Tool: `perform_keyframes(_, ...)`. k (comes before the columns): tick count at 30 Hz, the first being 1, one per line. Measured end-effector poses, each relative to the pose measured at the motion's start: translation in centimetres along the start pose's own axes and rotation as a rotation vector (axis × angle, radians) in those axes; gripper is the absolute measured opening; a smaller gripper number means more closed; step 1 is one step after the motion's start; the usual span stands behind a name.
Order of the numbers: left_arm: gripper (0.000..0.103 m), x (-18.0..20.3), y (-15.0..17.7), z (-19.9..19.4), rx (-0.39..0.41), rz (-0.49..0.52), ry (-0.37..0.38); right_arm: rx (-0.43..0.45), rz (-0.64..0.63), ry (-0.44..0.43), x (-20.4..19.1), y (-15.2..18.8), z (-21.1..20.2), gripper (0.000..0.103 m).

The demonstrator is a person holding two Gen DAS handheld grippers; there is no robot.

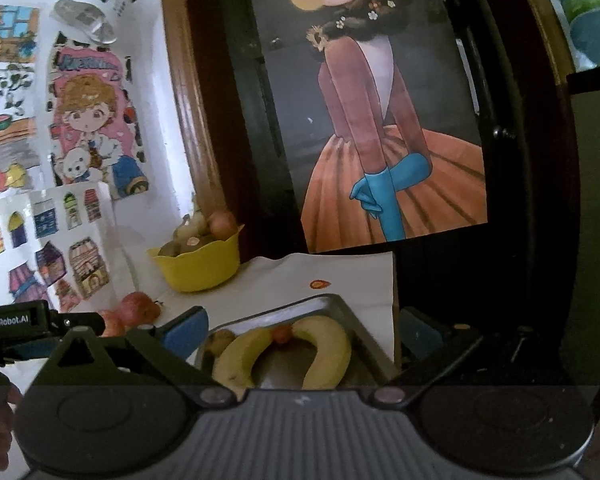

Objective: Organize fruits
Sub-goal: 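Open both tools to release the bananas and lift away from the tray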

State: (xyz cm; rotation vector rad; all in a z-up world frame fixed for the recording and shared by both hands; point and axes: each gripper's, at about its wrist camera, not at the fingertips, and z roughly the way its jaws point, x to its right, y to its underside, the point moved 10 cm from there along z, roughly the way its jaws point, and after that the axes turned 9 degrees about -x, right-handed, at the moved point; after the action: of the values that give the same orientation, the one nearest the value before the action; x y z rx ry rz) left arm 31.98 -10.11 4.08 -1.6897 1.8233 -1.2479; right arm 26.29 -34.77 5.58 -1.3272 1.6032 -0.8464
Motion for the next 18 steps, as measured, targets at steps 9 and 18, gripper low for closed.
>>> perform_keyframes(9, 0.102, -2.6, 3.6, -6.1, 0.010, 0.008, -0.011, -0.016, -0.104, 0.028, -3.7, 3.1, -5.3, 0.103)
perform_keyframes(18, 0.102, -5.3, 6.9, -10.5, 0.038, 0.059, -0.073, -0.074, -0.171, 0.039, -7.7, 7.8, -8.6, 0.103)
